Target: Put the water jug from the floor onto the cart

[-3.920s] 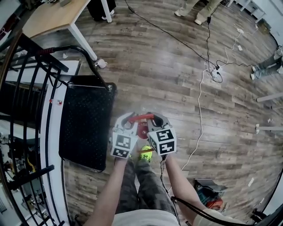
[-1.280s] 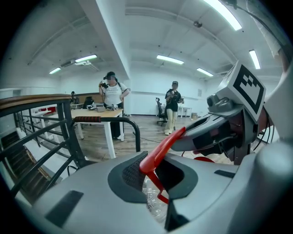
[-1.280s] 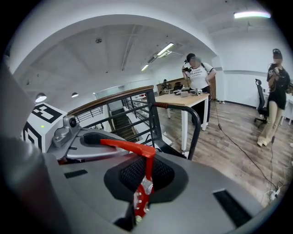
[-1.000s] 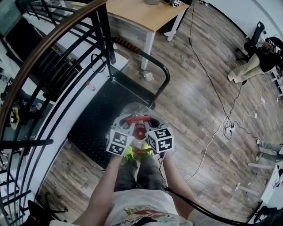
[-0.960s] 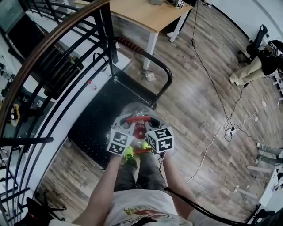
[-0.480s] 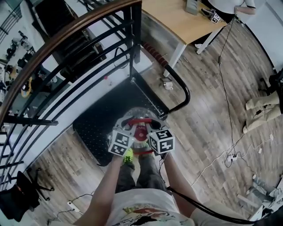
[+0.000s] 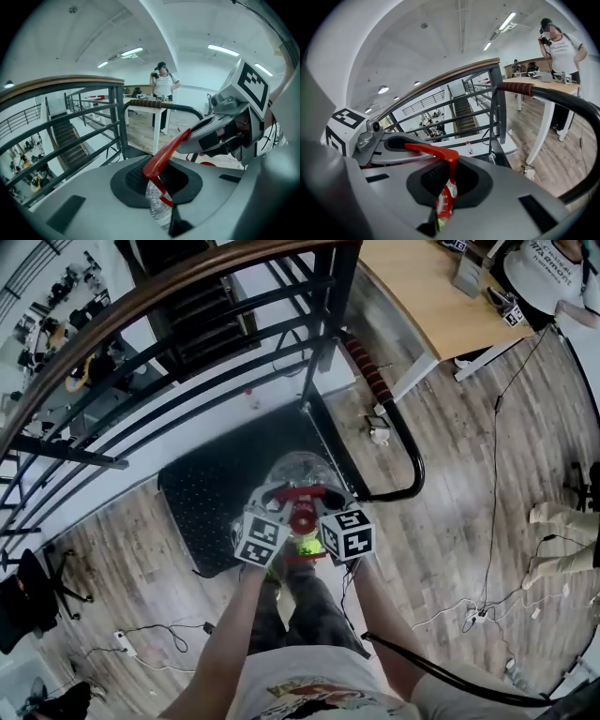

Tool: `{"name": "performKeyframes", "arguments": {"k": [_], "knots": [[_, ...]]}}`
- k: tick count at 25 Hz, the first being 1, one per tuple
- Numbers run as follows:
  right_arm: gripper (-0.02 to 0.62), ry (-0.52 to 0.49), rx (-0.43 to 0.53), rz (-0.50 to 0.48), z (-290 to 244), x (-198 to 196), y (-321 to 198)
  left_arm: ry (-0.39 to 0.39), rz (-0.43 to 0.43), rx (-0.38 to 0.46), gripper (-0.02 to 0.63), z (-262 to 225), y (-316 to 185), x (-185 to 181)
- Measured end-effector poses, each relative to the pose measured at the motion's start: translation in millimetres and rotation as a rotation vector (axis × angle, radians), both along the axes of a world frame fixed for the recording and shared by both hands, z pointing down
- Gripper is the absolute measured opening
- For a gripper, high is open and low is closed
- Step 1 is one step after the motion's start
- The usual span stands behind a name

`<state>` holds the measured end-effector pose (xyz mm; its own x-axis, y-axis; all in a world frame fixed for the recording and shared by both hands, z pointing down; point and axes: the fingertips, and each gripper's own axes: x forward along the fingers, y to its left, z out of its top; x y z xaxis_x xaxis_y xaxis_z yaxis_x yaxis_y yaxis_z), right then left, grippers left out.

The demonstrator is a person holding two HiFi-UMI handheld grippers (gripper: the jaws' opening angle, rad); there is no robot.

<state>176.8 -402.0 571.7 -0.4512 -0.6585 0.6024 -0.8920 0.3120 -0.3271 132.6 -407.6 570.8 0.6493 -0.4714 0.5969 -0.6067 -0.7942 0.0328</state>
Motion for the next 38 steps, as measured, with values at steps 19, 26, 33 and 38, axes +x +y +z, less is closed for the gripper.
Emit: {"name": "performKeyframes", "arguments": {"k": [19,26,33,38], "knots": [[0.018,0.010,-0.044,-0.101,50.3,-45.3,-42.0,0.001,-0.115,-0.065,0.051,55.4,-33.6,-47.8],[0.018,0.020,-0.063,-0.130,74.5,-60.2,-60.3,0.000,-0.127,-0.086,0.051,72.6,-52.7,-60.8],[0.018,0.037,-0.063,-0.162,95.6,-75.8,-87.2,0.009,-0.161,-0.102,0.052,94.3,-76.9,-76.5],[0.020,0.039,-0.031,-0.170,98.5,-81.9,-117.1,0.023,-0.179,-0.073,0.052,97.4,-106.2,-82.7]]}}
